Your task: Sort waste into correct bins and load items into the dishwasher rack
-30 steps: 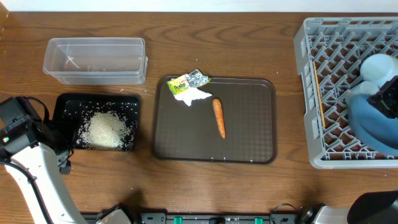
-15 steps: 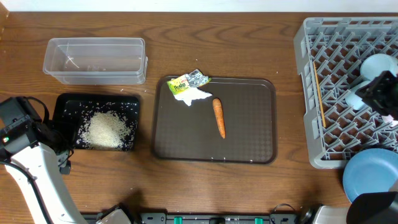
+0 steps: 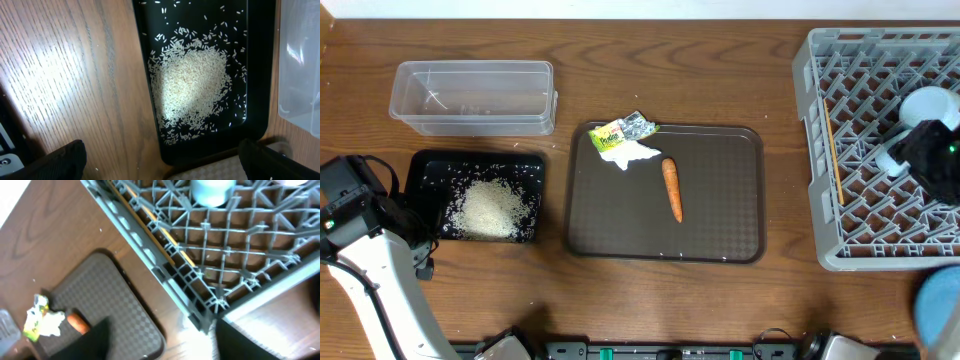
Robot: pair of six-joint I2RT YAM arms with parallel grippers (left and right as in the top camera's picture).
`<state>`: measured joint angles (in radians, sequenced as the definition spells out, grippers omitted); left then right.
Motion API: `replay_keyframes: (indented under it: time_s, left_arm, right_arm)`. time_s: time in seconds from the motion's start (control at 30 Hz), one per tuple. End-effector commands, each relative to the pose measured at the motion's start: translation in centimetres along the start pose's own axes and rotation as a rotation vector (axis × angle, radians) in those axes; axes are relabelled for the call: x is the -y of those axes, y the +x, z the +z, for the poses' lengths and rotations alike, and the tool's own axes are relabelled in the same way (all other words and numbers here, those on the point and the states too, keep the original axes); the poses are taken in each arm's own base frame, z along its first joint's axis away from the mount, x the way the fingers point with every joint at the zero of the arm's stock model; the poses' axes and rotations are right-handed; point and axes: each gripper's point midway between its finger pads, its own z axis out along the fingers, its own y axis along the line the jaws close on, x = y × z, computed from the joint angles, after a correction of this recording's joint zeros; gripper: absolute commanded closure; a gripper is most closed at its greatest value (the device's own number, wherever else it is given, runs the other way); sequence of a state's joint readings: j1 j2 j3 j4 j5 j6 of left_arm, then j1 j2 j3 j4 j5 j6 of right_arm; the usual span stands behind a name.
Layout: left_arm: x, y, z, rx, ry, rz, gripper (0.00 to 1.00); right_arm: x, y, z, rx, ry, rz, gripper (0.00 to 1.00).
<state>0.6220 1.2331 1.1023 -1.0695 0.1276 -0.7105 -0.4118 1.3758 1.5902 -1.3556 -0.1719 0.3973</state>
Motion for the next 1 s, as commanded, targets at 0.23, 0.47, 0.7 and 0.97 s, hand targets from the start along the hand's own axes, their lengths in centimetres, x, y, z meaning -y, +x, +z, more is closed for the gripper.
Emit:
replay_keyframes:
  time_s: [0.23, 0.47, 0.7, 0.97]
  left_arm:
    - [0.1, -0.4, -0.6, 0.023, 0.008, -0.014, 0.00]
    - [0.1, -0.5, -0.6, 0.025, 0.010, -0.013, 0.00]
    - [0.1, -0.5, -0.6, 0.025, 0.010, -0.013, 0.00]
    - [0.1, -0.5, -0.6, 0.025, 0.010, -0.013, 0.00]
  right_arm:
    - [6.0, 1.6, -0.4, 0.061, 0.251, 0.336, 0.01]
    - [10.9, 2.3, 0.6, 0.065, 0.353, 0.609, 0.01]
    - [15.4, 2.8, 0.1, 0.063, 0.367, 0.844, 0.01]
    - [18.7, 5.9, 3.3, -0.035, 0.328, 1.042, 0.01]
